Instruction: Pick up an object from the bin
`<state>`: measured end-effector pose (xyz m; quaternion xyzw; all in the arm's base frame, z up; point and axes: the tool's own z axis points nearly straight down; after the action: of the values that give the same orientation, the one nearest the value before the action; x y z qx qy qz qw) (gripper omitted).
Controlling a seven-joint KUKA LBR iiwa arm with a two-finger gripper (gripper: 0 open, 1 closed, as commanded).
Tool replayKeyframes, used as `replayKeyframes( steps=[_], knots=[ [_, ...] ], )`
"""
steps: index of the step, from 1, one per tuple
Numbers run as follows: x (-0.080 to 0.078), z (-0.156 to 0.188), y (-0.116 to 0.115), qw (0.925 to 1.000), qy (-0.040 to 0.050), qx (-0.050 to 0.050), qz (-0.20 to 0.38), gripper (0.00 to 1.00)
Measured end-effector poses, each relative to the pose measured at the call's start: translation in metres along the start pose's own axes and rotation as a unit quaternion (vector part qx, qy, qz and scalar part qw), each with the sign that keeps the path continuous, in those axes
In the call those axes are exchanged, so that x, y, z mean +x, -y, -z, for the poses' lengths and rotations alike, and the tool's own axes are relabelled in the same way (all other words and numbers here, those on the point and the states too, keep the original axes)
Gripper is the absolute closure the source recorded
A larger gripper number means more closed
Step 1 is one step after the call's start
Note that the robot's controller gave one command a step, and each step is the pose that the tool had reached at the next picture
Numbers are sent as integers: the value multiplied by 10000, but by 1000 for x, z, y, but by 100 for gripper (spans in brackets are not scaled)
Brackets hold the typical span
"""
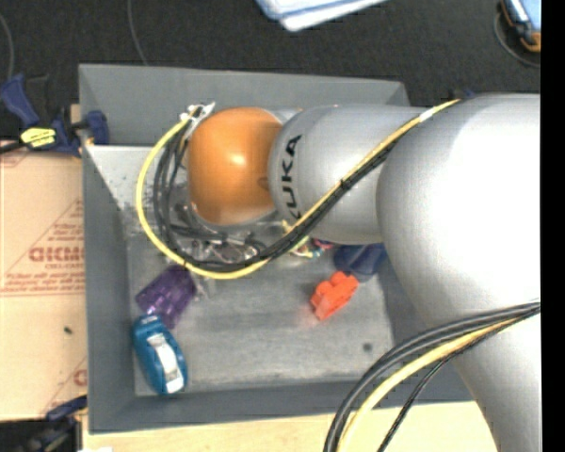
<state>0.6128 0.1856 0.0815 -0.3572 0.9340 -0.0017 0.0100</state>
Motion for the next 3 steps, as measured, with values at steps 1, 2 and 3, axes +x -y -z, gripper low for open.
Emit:
replayKeyframes(
  steps=[1, 2, 3],
  knots=[
    [4, -6, -5, 9999, 8, 17, 116, 100],
    [11, 21, -9, 9996, 25, 40, 263, 100],
    [13, -8, -11, 9998, 46, 80, 161, 100]
  ],
)
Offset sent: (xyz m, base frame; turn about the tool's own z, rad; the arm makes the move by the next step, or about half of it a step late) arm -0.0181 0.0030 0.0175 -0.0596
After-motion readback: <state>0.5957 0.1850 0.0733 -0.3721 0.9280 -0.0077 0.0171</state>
